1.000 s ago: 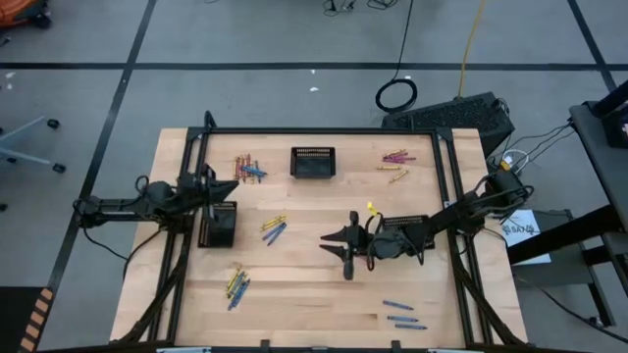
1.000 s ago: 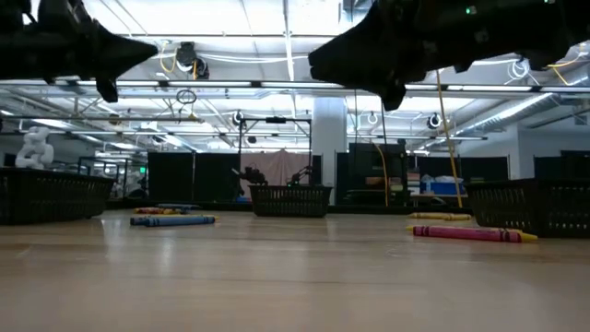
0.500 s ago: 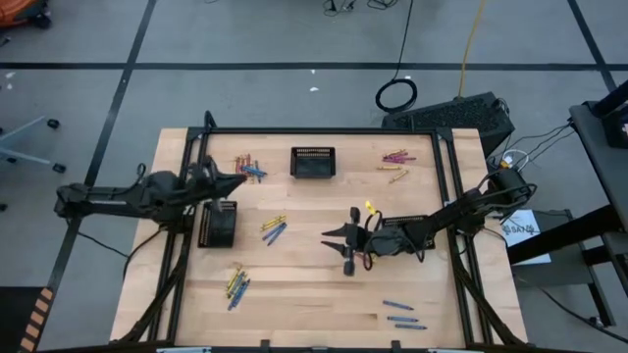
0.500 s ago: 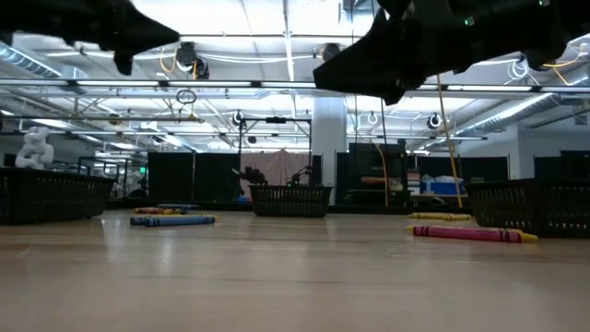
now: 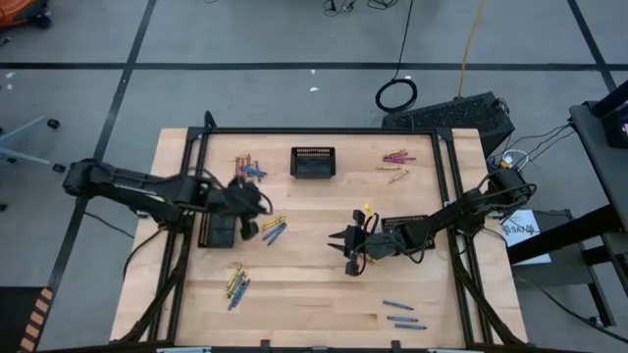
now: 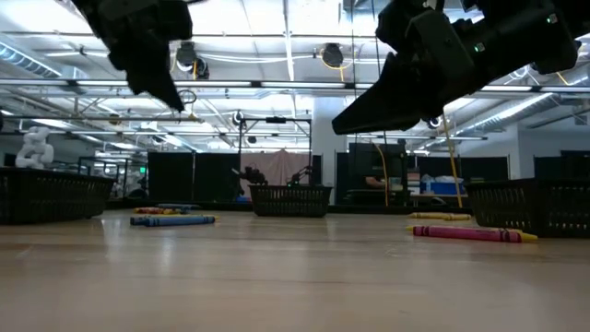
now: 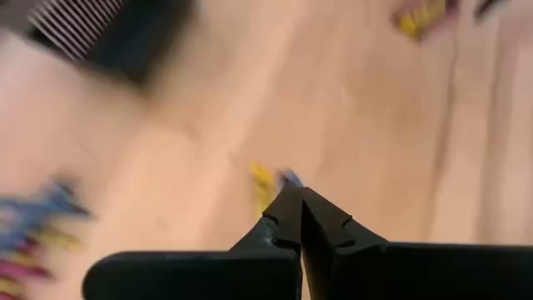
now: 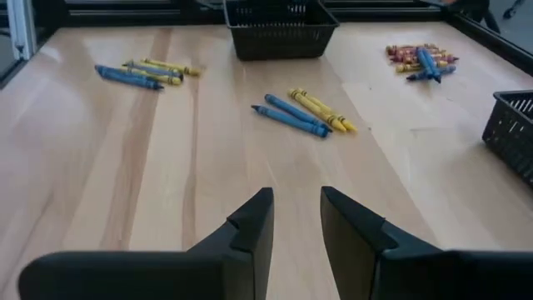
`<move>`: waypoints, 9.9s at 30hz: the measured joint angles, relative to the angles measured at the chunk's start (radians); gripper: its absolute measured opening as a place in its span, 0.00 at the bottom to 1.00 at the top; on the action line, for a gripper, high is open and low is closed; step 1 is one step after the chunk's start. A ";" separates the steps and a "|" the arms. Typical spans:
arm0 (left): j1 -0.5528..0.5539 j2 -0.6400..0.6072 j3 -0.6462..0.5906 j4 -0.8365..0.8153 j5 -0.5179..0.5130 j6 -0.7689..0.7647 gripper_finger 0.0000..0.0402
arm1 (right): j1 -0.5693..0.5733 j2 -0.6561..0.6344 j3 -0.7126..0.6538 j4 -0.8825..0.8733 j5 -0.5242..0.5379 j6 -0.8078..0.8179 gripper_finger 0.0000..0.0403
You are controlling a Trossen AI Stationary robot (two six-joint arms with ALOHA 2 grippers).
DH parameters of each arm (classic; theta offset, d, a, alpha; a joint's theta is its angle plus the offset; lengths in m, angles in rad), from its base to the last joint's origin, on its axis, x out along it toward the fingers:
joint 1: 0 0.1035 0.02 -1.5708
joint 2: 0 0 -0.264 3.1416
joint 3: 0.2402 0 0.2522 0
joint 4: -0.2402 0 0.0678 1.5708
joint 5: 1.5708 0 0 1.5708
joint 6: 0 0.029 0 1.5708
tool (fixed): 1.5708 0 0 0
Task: Sort crayons
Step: Put the blue crayon into the bottom left black bin, then put the red crayon into the top black bin
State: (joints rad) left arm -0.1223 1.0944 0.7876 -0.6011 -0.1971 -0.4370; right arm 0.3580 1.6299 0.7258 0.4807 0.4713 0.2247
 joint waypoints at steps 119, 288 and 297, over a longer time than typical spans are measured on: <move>-0.155 0.108 0.187 -0.845 0.039 -0.964 0.03 | 0.004 0.000 0.000 0.017 -0.001 -0.135 0.21; 0.918 0.558 0.208 -0.031 -0.039 0.122 0.39 | -0.264 0.049 0.000 0.137 -0.110 0.096 0.21; 0.905 0.558 0.146 0.024 -0.037 0.054 0.39 | -0.264 0.049 0.000 0.137 -0.111 0.101 0.21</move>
State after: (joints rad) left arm 0.7830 1.6524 0.9334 -0.5768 -0.2343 -0.3833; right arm 0.0937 1.6791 0.7261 0.6174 0.3607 0.3262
